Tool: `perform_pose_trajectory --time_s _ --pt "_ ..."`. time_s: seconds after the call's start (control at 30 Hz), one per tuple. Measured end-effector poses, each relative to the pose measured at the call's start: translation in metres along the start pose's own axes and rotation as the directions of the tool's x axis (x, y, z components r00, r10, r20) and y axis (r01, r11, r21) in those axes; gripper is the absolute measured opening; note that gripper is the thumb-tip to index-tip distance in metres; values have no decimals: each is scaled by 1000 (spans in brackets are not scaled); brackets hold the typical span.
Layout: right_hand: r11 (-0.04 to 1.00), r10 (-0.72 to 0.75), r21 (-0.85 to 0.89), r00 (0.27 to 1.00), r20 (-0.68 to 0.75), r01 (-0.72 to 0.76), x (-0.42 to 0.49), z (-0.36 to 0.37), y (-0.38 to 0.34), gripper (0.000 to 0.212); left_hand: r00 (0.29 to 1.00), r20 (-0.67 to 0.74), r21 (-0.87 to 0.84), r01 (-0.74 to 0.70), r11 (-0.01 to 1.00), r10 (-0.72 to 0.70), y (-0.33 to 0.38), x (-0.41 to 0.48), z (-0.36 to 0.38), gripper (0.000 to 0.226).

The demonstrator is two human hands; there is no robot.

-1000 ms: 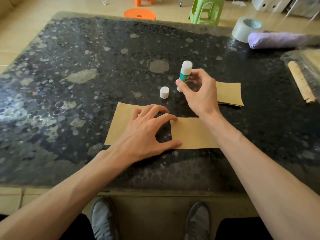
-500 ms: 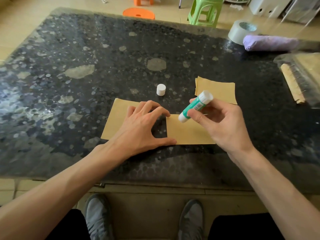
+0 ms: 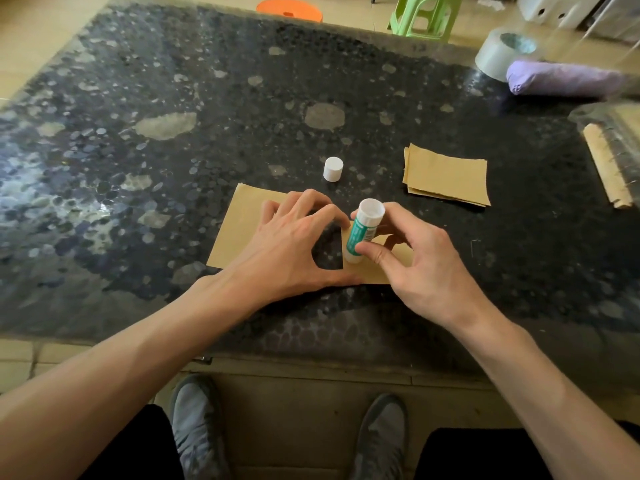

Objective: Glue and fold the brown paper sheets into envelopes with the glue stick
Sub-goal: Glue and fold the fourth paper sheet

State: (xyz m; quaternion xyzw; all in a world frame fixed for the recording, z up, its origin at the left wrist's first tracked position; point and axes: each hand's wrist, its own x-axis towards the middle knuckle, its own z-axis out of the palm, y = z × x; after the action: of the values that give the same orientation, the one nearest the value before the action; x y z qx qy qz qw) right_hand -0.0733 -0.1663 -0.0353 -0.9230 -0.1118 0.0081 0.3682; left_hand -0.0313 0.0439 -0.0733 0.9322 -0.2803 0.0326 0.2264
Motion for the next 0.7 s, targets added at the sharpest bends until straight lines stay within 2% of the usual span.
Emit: perform_pose_trajectory --time_s 0.17,0.33,0.7 --pt "990 -67 -129 997 -27 63 -1 3 -1 38 1000 18 8 11 1000 -12 0 1 0 77" --pt "976 -138 -178 987 -85 121 -5 6 1 38 999 29 14 32 999 -32 2 3 -1 80" --pt "984 -140 -125 982 -127 124 -6 6 4 36 997 58 18 52 998 -53 3 4 -3 85"
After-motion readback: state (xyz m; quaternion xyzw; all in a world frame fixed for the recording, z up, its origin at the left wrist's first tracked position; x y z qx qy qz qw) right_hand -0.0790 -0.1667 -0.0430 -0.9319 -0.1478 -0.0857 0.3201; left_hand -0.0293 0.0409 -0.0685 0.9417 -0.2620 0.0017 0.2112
